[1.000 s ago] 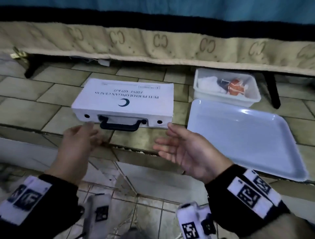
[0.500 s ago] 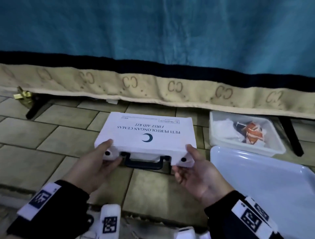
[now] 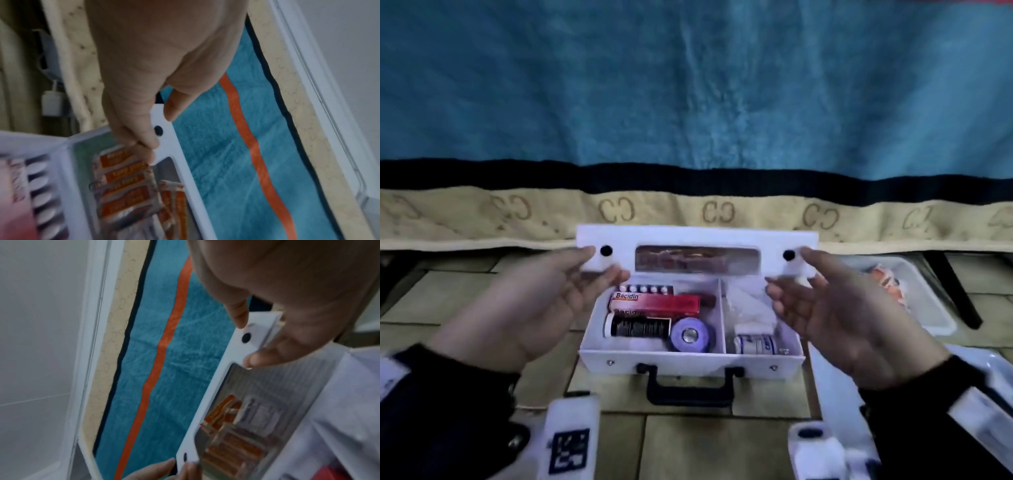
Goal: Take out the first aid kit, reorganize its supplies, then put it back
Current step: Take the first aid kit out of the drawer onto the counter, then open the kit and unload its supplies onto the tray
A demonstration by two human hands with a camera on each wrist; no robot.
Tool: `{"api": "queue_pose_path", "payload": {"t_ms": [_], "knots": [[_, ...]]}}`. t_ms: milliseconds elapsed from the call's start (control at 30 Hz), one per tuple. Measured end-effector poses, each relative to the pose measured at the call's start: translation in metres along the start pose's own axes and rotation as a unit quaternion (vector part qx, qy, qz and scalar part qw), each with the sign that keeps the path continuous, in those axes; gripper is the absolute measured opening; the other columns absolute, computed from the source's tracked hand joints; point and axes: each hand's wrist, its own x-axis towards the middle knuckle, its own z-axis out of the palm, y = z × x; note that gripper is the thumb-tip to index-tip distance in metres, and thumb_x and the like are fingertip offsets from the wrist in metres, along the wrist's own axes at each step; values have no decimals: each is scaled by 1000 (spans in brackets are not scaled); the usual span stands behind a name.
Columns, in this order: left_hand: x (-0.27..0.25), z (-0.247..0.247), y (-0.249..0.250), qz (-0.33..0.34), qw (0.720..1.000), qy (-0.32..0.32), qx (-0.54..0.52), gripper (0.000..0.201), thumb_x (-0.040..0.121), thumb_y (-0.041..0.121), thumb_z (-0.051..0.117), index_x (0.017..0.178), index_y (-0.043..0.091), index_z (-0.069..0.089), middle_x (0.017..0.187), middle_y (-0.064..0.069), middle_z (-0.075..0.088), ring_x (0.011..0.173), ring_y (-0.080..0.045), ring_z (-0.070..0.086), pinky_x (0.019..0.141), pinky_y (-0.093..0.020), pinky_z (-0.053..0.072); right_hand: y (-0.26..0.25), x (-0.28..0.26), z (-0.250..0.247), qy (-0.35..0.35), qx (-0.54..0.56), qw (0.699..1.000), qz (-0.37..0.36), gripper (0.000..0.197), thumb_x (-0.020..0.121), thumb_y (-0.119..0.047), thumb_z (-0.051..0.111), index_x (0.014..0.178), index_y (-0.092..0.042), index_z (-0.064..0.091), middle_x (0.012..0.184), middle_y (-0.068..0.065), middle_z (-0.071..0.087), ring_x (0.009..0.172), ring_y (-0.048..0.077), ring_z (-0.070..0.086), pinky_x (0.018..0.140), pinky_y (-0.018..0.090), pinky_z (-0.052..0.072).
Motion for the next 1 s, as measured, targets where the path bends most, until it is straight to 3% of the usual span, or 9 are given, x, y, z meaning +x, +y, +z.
{"api": "queue_pose_path", "payload": {"t_ms": [133, 267, 300, 433, 533, 667, 767, 867, 1000], "knots": [[30, 17, 8, 67, 997, 5, -40, 14, 95, 3, 46, 84, -3, 53, 78, -15, 67, 78, -18, 69, 75, -25, 57, -25, 35, -4, -62, 22, 997, -48, 10, 93, -13, 48, 87, -10, 55, 68, 7, 71, 60, 15, 70, 52, 19, 55], [41, 33, 2, 102, 994, -1, -27, 16, 96, 5, 45, 81, 6, 52, 94, -8, 61, 90, -11, 61, 82, -21, 54, -44, 51, -42, 28, -253, 951, -177, 6, 88, -9, 59, 88, -14, 59, 81, 9, 72, 68, 20, 66, 63, 29, 52], [41, 37, -2, 111, 994, -8, -2, 16, 96, 6, 45, 83, 9, 54, 93, -4, 61, 88, -8, 61, 86, -22, 54, -46, 54, -55, 64, -381, 901, -199, 8, 86, -11, 63, 86, -18, 60, 83, 6, 71, 69, 19, 64, 65, 31, 50], [28, 57, -17, 144, 980, -20, 136, 3, 90, 17, 57, 87, 18, 59, 87, 10, 67, 88, 0, 62, 101, -28, 41, -43, 61, -87, 64, -790, 588, -163, 41, 78, -50, 66, 111, -27, 60, 107, -7, 65, 107, 17, 57, 95, 30, 40], [17, 72, -31, 127, 928, 2, 351, 54, 71, 52, 69, 119, 31, 56, 123, 13, 58, 113, -11, 54, 102, -36, 38, -33, 59, -85, 27, -830, 528, -177, 66, 77, -63, 59, 127, -21, 50, 124, 1, 58, 119, 21, 50, 95, 31, 36], [-5, 112, -53, 166, 843, -68, 507, 36, 86, 47, 58, 121, 41, 51, 133, 16, 48, 116, -9, 52, 95, -33, 44, -24, 58, -76, -5, -870, 431, -240, 53, 85, -55, 49, 115, -12, 50, 114, 10, 58, 105, 29, 58, 83, 34, 44], [-9, 137, -70, 201, 759, -146, 602, 31, 92, 43, 49, 122, 36, 51, 129, 20, 46, 105, -9, 56, 82, -22, 46, -29, 57, -74, -56, -863, 423, -272, 35, 92, -42, 43, 106, -12, 52, 111, 12, 60, 103, 30, 58, 74, 33, 39], [-9, 157, -90, 235, 648, -226, 688, 31, 96, 38, 42, 126, 30, 50, 131, 15, 46, 113, -6, 49, 92, -22, 36, -48, 63, -81, -71, -831, 480, -272, 33, 93, -45, 41, 90, -14, 54, 100, 10, 63, 95, 28, 61, 68, 31, 35], [4, 171, -121, 266, 558, -333, 712, 35, 98, 26, 40, 132, 25, 45, 131, 8, 46, 118, -13, 48, 97, -26, 35, -65, 71, -89, -111, -801, 537, -240, 37, 94, -44, 39, 68, -20, 53, 70, 0, 53, 75, 24, 55, 60, 31, 39]]}}
